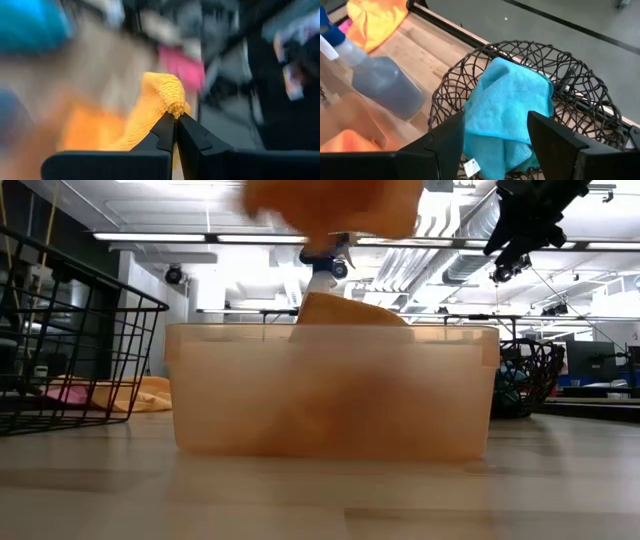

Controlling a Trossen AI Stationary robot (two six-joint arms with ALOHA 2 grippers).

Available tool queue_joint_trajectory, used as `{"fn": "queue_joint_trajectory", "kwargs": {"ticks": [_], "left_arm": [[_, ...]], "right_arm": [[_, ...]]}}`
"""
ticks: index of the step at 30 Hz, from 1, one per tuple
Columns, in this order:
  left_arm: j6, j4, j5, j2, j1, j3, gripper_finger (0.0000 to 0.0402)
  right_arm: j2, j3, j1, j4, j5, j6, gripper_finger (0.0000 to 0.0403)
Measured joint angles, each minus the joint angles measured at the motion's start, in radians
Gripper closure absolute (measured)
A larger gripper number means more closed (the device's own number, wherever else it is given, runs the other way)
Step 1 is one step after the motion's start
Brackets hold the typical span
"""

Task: Sort microfiber towel by color & place in baskets
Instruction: Put the bottom yellow towel into the orange bin

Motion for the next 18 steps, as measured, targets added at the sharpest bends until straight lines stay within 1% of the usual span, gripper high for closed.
{"fn": "queue_joint_trajectory", "kwargs": {"ticks": [3, 6, 9, 11, 13, 14, 18], "left_arm": [[0.15, 0.104, -0.113, -0.022, 0.03, 0.0, 0.0401], [0.286, 0.14, -0.198, -0.02, 0.029, 0.0, 0.0401], [0.337, 0.144, -0.225, -0.004, 0.012, -0.003, 0.0401], [0.363, 0.157, -0.241, 0.004, -0.002, -0.031, 0.0401], [0.37, 0.218, -0.276, 0.005, -0.014, -0.105, 0.0401], [0.359, 0.275, -0.273, 0.002, -0.018, -0.156, 0.0401], [0.298, 0.591, -0.2, -0.001, -0.025, -0.362, 0.0401]], "right_arm": [[0.0, 0.0, 0.0, 0.003, 0.0, 0.027, 0.0191], [0.0, 0.0, 0.0, 0.003, 0.0, 0.053, 0.0191], [0.0, 0.0, 0.0, 0.002, 0.0, 0.077, 0.0191], [0.0, 0.0, 0.0, 0.002, 0.0, 0.084, 0.0191], [0.0, 0.0, 0.0, 0.002, 0.001, 0.098, 0.0191], [0.0, 0.0, 0.0, 0.002, 0.001, 0.101, 0.0191], [0.0, 0.0, 0.0, 0.003, 0.002, 0.103, 0.0191]]}}
